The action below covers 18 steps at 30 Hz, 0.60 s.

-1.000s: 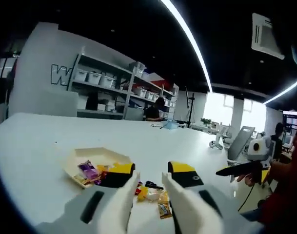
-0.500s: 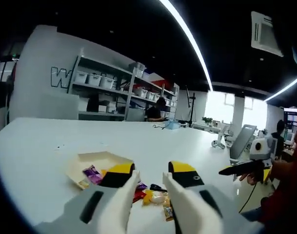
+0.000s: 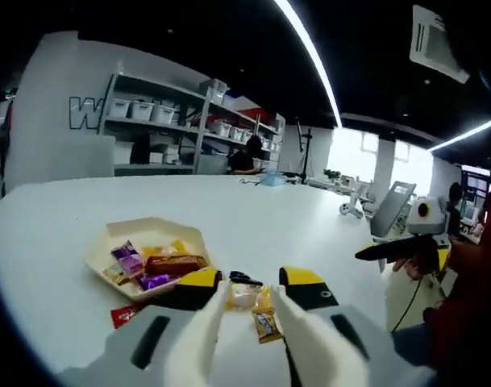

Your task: Place the target food into the container with the food tongs after gripping and lifting it, then release it inside without dropping or visibly crushing the food.

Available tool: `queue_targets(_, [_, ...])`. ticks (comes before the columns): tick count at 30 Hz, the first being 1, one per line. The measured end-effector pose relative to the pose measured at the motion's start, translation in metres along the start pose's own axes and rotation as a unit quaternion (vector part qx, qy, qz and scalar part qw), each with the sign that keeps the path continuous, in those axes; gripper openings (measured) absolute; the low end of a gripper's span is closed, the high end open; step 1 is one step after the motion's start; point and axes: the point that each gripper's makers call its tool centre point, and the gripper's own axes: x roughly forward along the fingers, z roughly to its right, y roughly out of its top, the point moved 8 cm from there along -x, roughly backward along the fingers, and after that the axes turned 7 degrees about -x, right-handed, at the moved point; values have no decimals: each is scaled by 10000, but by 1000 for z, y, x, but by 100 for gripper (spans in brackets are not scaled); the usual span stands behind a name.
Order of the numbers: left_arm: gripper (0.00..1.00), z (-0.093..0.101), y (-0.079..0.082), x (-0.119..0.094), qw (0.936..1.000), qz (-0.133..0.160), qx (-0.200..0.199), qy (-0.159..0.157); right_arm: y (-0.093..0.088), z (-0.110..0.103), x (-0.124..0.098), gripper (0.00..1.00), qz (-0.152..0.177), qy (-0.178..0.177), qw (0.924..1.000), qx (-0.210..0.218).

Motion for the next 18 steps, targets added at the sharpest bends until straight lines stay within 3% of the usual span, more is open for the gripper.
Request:
queue_targets(3, [27, 0, -8, 4, 9998, -101, -141, -45, 0, 1, 0, 91, -30, -7, 10000, -13])
queue_targets(11, [27, -10, -24, 5, 9990, -336, 169, 221, 5, 3, 1, 90, -5, -22, 10000, -30])
queue_targets(18, [27, -5, -39, 8, 9975, -563, 380, 178, 3, 3, 4, 90, -84, -17, 9999, -59])
